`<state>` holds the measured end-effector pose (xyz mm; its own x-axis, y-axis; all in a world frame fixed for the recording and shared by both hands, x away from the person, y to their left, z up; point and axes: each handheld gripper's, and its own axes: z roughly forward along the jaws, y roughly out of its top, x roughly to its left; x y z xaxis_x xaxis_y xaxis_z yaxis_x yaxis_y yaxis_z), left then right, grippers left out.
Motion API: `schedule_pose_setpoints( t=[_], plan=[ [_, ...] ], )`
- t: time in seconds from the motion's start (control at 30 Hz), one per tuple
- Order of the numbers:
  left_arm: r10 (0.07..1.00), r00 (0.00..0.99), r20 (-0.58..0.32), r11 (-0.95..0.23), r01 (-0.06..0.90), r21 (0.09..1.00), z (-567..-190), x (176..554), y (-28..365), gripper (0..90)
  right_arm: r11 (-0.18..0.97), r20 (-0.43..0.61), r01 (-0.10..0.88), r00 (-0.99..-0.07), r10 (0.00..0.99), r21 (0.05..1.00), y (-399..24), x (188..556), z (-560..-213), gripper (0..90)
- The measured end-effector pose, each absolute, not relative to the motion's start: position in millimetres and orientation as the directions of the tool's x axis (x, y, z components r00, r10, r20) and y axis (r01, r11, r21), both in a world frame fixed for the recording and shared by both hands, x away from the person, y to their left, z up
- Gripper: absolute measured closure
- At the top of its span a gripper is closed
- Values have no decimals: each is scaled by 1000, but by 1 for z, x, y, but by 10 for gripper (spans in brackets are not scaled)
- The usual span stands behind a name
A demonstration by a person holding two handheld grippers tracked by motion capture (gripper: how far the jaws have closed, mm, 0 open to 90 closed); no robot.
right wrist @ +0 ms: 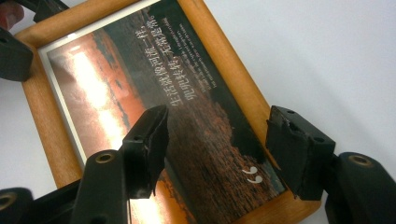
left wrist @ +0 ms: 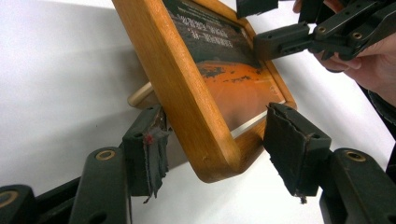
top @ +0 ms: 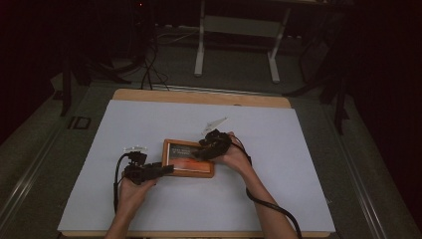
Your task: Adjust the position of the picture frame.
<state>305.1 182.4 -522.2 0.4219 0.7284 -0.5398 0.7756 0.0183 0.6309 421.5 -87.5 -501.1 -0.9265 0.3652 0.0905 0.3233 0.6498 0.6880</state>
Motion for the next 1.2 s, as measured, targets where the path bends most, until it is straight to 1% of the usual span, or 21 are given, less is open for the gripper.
schedule_pose_setpoints(
  t=[0.33,0.43,0.47,0.5,0.53,0.57,0.6,0.77,0.8,0.9,0.93,0.97,1.0,1.13,1.2],
  plan=[
    [727,438,-529,-25,787,616,-524,305,183,427,637,83,306,-931,356,707,-89,422,-492,373],
    [738,425,-524,-10,783,621,-524,305,185,439,635,80,305,-930,358,710,-89,422,-490,362],
    [771,410,-487,-14,776,631,-524,306,188,546,627,83,308,-929,361,716,-90,423,-488,358],
    [771,410,-487,-14,776,631,-524,306,188,558,627,83,308,-929,361,716,-90,423,-488,358],
    [776,432,-460,-66,780,622,-527,305,186,550,641,81,308,-930,358,703,-89,425,-488,345],
    [776,432,-460,-66,780,622,-527,305,186,539,641,81,308,-930,358,703,-89,425,-488,345],
    [779,435,-452,-75,780,621,-527,304,185,537,631,111,316,-933,342,709,-89,426,-489,335],
    [770,435,-466,-63,779,624,-528,305,186,540,635,125,323,-933,336,702,-87,427,-491,339],
    [770,439,-463,-67,777,626,-527,305,187,544,642,131,325,-934,332,694,-85,427,-492,320],
    [778,445,-443,-78,769,635,-525,304,189,597,645,139,328,-935,327,691,-84,428,-492,320],
    [784,457,-420,-106,765,635,-524,305,189,608,652,144,323,-938,314,686,-83,428,-490,321],
    [784,457,-420,-106,765,635,-524,305,189,613,652,144,323,-938,314,686,-83,428,-490,321],
    [782,464,-416,-113,762,637,-524,306,188,616,656,154,315,-944,292,686,-82,428,-489,320],
    [779,470,-415,-117,759,640,-524,307,187,617,674,152,309,-947,283,671,-78,427,-489,305],
    [778,475,-411,-119,754,646,-524,307,186,623,678,153,303,-950,272,669,-77,427,-487,333]
  ],
)
